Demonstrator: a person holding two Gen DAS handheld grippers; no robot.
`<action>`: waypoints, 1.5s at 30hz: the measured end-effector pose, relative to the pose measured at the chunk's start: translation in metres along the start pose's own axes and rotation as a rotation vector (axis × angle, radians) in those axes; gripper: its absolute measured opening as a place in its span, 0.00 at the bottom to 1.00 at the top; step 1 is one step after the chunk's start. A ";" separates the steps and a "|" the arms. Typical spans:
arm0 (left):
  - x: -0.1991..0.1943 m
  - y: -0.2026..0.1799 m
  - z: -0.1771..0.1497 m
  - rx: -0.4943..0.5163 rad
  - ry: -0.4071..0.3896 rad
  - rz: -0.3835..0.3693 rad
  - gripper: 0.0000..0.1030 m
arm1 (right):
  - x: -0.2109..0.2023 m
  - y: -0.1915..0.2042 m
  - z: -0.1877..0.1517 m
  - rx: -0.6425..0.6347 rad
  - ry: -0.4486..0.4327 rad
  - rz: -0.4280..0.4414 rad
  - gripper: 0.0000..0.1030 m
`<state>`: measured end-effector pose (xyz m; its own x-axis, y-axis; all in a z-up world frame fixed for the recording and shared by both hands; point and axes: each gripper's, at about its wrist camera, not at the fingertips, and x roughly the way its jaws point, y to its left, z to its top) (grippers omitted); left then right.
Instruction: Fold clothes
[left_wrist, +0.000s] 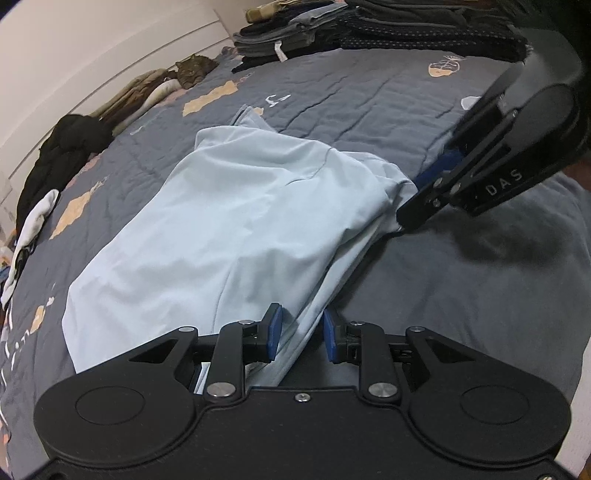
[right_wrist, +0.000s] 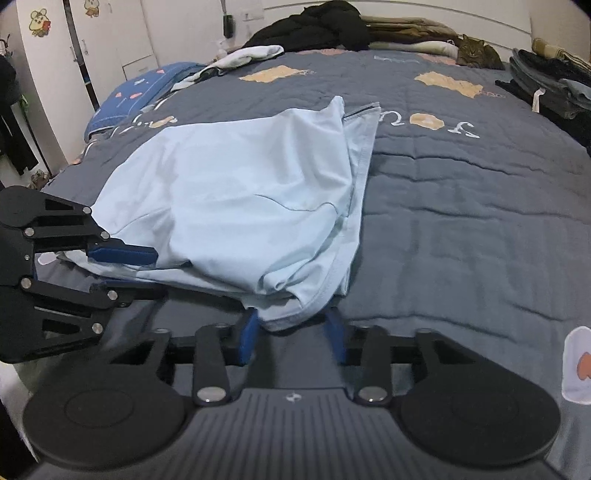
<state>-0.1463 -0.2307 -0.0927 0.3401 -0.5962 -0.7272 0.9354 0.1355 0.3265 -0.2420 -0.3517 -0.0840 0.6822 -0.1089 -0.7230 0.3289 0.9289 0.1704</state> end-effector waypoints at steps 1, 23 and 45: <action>0.000 0.001 0.000 -0.003 0.004 0.001 0.24 | 0.001 0.001 0.000 -0.002 -0.003 0.008 0.03; -0.013 0.020 0.001 -0.064 0.049 -0.085 0.23 | -0.026 -0.013 0.010 -0.343 -0.030 -0.245 0.27; -0.032 0.038 -0.034 0.020 0.053 0.099 0.41 | -0.015 -0.002 0.033 0.150 -0.114 0.063 0.51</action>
<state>-0.1181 -0.1796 -0.0780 0.4363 -0.5382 -0.7211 0.8949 0.1754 0.4105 -0.2312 -0.3634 -0.0510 0.7714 -0.0993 -0.6286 0.3706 0.8730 0.3170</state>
